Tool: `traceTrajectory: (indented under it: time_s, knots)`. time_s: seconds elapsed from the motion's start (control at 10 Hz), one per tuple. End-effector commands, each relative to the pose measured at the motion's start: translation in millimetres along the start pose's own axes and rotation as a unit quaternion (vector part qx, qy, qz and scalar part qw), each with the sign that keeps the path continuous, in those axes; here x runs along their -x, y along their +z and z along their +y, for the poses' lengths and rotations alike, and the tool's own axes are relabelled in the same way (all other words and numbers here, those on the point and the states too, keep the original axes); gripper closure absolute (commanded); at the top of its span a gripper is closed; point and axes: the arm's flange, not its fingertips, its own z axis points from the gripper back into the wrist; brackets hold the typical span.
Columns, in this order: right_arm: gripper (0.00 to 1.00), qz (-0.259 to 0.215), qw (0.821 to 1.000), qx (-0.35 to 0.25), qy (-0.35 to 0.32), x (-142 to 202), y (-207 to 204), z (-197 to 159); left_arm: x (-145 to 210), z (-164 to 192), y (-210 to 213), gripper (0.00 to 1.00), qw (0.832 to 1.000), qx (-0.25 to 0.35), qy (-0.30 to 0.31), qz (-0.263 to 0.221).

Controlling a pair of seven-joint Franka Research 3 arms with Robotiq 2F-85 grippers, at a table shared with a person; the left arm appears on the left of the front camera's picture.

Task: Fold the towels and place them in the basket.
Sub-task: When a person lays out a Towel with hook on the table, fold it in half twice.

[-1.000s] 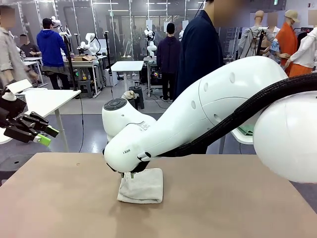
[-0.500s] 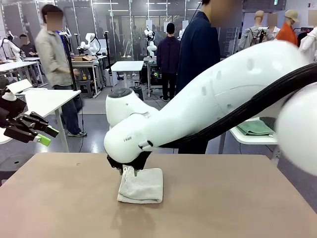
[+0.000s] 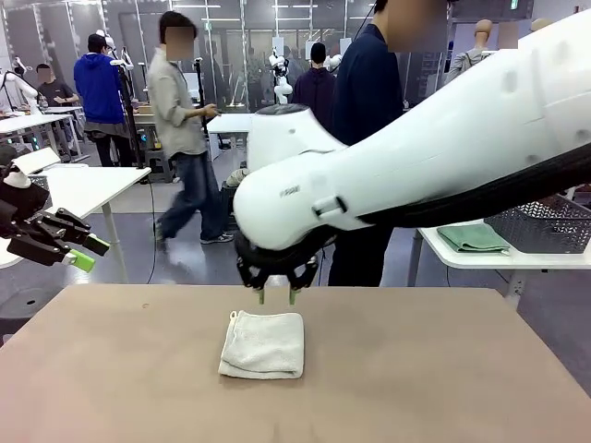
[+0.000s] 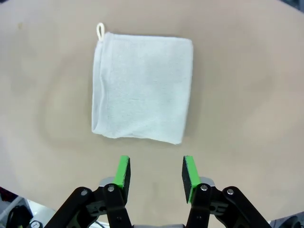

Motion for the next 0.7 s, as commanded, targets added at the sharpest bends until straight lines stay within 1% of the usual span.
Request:
traceTrajectory:
  time_s: [0.0, 0.2, 0.4, 0.5, 0.6]
  knots:
    - [0.44, -0.011, 1.0, -0.025, -0.016, 5.3, 7.0, -29.7, -0.7, -0.4, 0.7, 0.36, 1.0, 0.0, -0.002, -0.003]
    - [0.44, -0.005, 0.999, -0.034, -0.032, 4.2, 13.7, -41.5, -0.7, -0.4, 0.7, 0.36, 1.0, 0.0, -0.002, -0.003]
    - [0.44, 0.018, 0.998, -0.04, -0.036, 5.2, 17.1, -42.5, -0.7, -0.4, 0.7, 0.36, 1.0, 0.0, -0.002, -0.003]
    - [0.44, -0.003, 0.999, -0.02, -0.044, -3.9, 18.4, -39.8, -0.7, -0.4, 0.7, 0.36, 1.0, 0.0, -0.002, -0.003]
    - [0.44, -0.003, 0.999, -0.02, -0.044, -3.9, 18.4, -39.8, -0.7, -0.4, 0.7, 0.36, 1.0, 0.0, -0.002, -0.003]
